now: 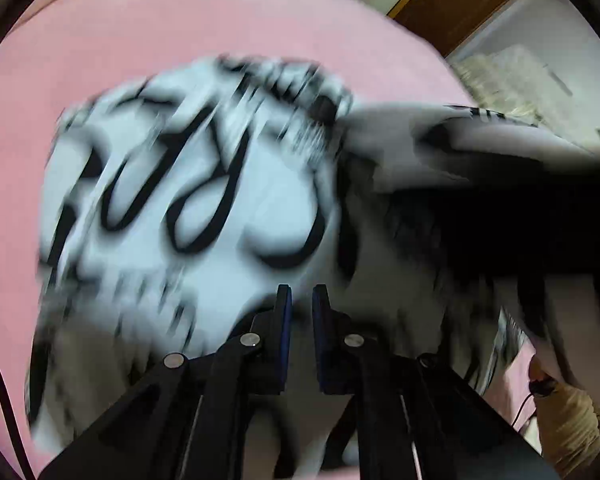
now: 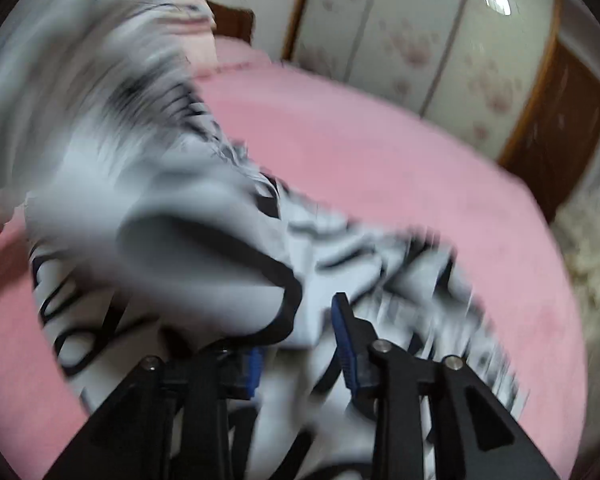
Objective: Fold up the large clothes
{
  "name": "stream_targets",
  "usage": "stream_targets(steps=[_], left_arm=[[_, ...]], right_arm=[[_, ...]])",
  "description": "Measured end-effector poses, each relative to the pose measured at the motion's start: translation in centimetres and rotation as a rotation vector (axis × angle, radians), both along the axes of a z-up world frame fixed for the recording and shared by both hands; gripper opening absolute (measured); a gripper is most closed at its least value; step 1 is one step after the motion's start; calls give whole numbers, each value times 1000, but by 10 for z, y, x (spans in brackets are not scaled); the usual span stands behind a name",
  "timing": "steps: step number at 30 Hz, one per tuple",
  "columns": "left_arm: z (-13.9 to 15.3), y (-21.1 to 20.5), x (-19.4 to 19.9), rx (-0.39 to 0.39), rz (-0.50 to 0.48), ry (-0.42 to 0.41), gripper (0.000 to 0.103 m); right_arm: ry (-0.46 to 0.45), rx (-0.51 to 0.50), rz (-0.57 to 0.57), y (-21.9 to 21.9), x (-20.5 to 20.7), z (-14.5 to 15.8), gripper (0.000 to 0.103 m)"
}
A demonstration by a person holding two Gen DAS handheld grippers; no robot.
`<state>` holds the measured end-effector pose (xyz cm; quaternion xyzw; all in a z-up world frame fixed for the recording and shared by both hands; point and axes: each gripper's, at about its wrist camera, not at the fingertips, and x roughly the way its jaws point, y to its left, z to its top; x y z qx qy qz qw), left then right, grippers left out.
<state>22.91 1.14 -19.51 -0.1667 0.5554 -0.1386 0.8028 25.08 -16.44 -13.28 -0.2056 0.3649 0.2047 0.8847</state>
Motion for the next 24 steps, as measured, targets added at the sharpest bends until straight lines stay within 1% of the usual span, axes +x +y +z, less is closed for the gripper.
stream_targets(steps=[2,3,5,7,8,9,10,12,13,14,15,16,17,18,19,20,22,23,24], left_arm=[[-5,11,-32,-9,1,29,7],[-4,11,-41,-10,-4,39,9],[-2,9,-56,-7,-21,70,10],[-4,10,-67,22,-41,102,10],[-6,13,-71,41,-48,118,10],[-8,11,-78,67,-53,141,10],[-8,14,-77,76,-53,155,10],[-7,15,-85,97,-48,191,10],[-8,14,-89,130,-44,215,10],[-8,13,-91,180,-37,231,10],[-7,12,-96,289,-21,233,14],[-5,9,-97,418,-16,215,29],[-3,7,-99,525,-15,179,33],[-2,5,-99,646,-8,136,33],[0,6,-98,738,11,107,35],[2,8,-96,757,26,96,36],[7,18,-94,714,62,95,38],[8,21,-94,719,77,101,42],[8,22,-93,747,87,102,46]], right_arm=[[74,38,-59,-10,-14,-4,37],[127,78,-91,-15,-22,-5,37],[195,154,-137,-20,-33,-2,39],[249,236,-173,-29,-46,2,41],[270,280,-186,-32,-50,4,46],[296,330,-199,-33,-53,6,49],[323,377,-216,-34,-56,9,54],[373,466,-240,-35,-52,8,57],[404,512,-249,-33,-48,9,59],[435,557,-259,-32,-49,8,59],[449,580,-268,-31,-50,7,59],[459,590,-276,-23,-52,6,59],[462,587,-279,-19,-55,5,59],[460,586,-275,-15,-55,4,59],[458,579,-270,-9,-51,5,59],[459,571,-263,-5,-53,5,59],[449,553,-249,4,-56,5,59],[439,535,-248,6,-57,5,59],[436,528,-248,6,-59,6,59]])
